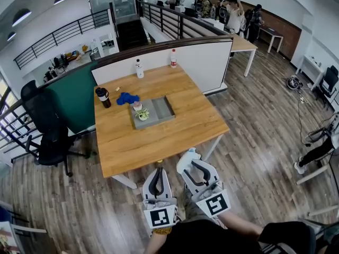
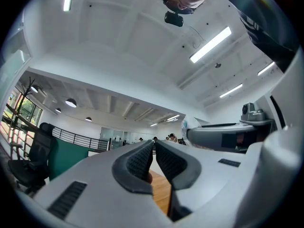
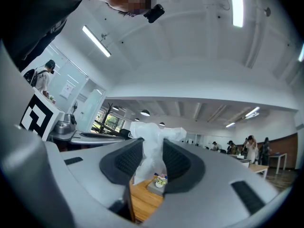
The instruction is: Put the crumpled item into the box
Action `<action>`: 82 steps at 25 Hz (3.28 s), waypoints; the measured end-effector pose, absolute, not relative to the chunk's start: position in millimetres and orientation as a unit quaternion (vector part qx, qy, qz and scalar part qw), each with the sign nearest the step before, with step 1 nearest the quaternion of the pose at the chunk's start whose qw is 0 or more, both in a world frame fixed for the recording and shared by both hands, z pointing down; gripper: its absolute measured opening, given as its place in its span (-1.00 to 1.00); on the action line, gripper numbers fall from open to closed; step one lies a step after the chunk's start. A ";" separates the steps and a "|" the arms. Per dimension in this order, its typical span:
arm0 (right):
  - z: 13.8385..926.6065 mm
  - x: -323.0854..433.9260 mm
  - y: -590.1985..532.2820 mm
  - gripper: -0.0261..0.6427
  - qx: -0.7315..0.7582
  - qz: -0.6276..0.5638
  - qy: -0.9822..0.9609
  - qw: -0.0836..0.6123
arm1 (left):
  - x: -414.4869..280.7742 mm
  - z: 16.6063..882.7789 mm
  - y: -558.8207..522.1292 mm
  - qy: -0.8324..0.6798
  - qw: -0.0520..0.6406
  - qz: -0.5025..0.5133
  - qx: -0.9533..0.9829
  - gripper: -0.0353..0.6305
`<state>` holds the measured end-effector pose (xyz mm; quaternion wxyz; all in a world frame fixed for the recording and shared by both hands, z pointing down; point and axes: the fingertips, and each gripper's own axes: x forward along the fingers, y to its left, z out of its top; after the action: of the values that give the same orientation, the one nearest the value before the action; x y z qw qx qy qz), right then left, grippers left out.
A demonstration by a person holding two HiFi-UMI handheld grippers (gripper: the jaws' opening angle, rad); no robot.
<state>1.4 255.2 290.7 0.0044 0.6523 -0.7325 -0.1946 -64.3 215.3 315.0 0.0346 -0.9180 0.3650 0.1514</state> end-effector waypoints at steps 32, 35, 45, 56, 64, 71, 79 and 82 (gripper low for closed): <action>292.2 75.4 198.6 -0.50 0.669 -0.175 -0.723 -0.001 | 7.8 315.4 160.7 0.359 0.039 0.141 -0.922 -0.78; 291.7 86.0 191.8 -0.50 0.671 -0.172 -0.721 -0.005 | 18.1 313.8 155.9 0.356 0.043 0.146 -0.922 -0.78; 295.4 121.9 164.7 -0.50 0.671 -0.167 -0.723 -0.006 | 52.4 322.6 130.1 0.357 0.035 0.123 -0.925 -0.78; 306.1 156.8 121.1 -0.50 0.657 -0.147 -0.739 -0.015 | 83.3 329.8 96.8 0.375 0.040 0.093 -0.922 -0.78; 310.5 183.4 89.2 -0.50 0.638 -0.134 -0.758 -0.026 | 108.2 331.5 76.2 0.391 0.051 0.074 -0.916 -0.78; 317.4 201.8 58.6 -0.50 0.619 -0.119 -0.776 -0.032 | 123.9 330.7 53.6 0.414 0.058 0.062 -0.907 -0.78; 315.5 229.4 35.1 -0.50 0.600 -0.119 -0.790 -0.042 | 152.6 332.8 34.2 0.429 0.063 0.044 -0.900 -0.78; 315.5 240.0 31.4 -0.50 0.594 -0.116 -0.795 -0.041 | 165.7 330.1 30.8 0.433 0.068 0.046 -0.898 -0.78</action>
<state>240.0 31.4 315.5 -0.0411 0.5936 -0.7953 -0.1160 165.7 30.8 330.1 0.0682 -0.8978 0.4326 0.0465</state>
